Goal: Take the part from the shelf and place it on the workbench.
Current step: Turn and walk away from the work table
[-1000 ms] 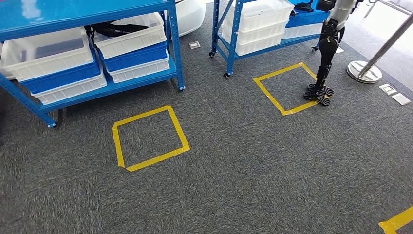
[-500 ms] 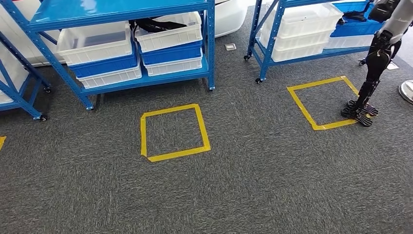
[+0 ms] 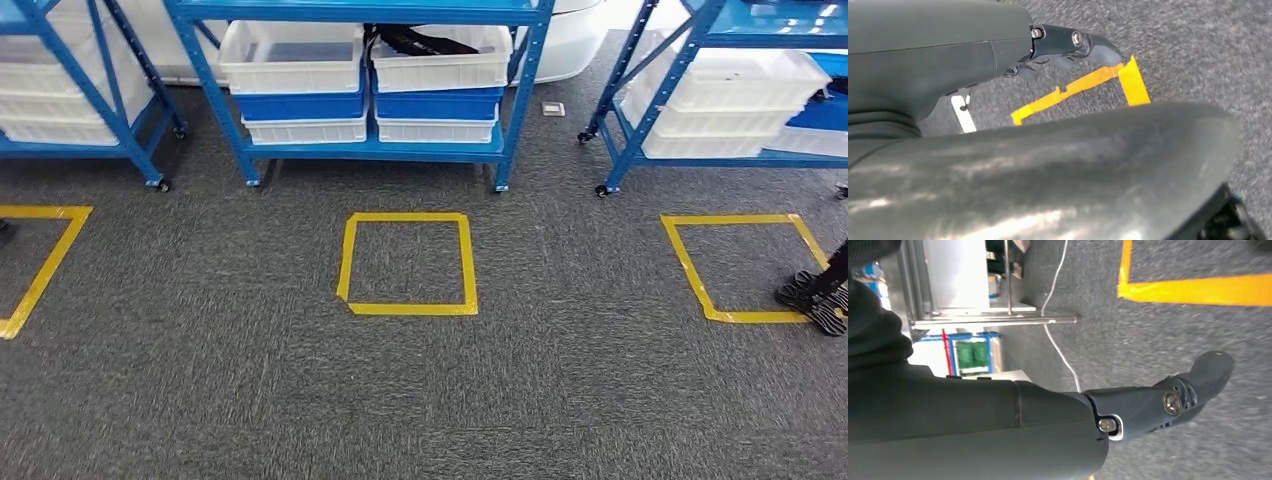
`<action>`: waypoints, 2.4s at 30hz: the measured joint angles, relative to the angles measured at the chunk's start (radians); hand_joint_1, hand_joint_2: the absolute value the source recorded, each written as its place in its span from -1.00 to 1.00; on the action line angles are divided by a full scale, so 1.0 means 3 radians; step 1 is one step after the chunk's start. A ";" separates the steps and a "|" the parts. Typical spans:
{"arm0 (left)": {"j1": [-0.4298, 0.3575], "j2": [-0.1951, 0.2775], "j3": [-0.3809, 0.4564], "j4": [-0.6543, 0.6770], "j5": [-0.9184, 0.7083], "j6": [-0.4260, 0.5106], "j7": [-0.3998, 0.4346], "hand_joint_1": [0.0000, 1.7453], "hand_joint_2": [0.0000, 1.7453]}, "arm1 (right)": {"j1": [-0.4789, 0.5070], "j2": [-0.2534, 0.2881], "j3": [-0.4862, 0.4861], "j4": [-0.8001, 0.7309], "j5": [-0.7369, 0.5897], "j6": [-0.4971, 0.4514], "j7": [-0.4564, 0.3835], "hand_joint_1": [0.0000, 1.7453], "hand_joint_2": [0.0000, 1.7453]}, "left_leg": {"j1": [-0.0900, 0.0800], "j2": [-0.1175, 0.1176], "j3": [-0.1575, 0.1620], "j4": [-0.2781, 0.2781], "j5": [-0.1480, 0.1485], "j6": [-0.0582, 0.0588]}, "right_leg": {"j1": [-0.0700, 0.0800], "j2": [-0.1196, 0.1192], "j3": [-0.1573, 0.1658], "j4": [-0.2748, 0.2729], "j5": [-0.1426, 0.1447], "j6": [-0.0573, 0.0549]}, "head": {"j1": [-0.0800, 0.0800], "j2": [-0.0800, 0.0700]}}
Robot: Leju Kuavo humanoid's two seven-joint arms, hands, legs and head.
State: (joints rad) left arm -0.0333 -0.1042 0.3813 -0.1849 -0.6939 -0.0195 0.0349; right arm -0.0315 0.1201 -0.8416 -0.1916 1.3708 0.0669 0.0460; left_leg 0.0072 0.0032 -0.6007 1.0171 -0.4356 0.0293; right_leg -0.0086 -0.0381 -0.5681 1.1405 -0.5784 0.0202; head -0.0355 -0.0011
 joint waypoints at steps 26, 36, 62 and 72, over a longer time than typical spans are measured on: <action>0.0017 0.0016 0.0102 0.0001 -0.0010 -0.0062 -0.0111 -1.00 -1.00 | 0.0021 -0.0007 -0.0040 0.0000 -0.0044 -0.0079 -0.0051 -1.00 -1.00 | -0.0027 0.0003 -0.0133 0.0096 0.0009 -0.0064 | -0.0015 0.0075 0.0452 -0.0480 0.0051 0.0013 | -0.0032 0.0000; 0.0042 0.0015 0.0130 0.0000 -0.0023 -0.0064 -0.0116 -1.00 -1.00 | 0.0053 -0.0012 -0.0053 0.0000 -0.0034 -0.0083 -0.0059 -1.00 -1.00 | -0.0009 -0.0130 0.0302 0.0021 -0.0303 0.0030 | -0.0026 0.0114 -0.0421 0.0253 -0.0124 0.0067 | 0.0018 0.0000; 0.0049 0.0017 0.0185 0.0017 -0.0079 -0.0033 -0.0096 -1.00 -1.00 | 0.0036 -0.0003 -0.0069 0.0016 -0.0024 -0.0108 -0.0073 -1.00 -1.00 | -0.0041 -0.0060 -0.0039 -0.0042 0.0052 0.0073 | 0.0000 0.0157 0.0077 0.0404 -0.0047 0.0043 | -0.0021 -0.0002; 0.0053 0.0014 0.0189 0.0021 -0.0081 -0.0019 -0.0080 -1.00 -1.00 | 0.0064 -0.0010 -0.0086 0.0022 -0.0022 -0.0110 -0.0073 -1.00 -1.00 | -0.0071 -0.0146 0.0681 -0.0167 -0.0449 0.0005 | 0.0010 0.0125 -0.0218 -0.0479 0.0543 0.0084 | -0.0002 -0.0001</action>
State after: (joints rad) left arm -0.0172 -0.1001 0.4379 -0.1785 -0.7183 -0.0253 0.0109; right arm -0.0122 0.1170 -0.8674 -0.1849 1.3643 0.0340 0.0240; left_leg -0.0142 -0.0406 -0.3963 0.9669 -0.5702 0.0308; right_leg -0.0055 -0.0007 -0.6336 0.9968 -0.4154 0.0455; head -0.0362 -0.0013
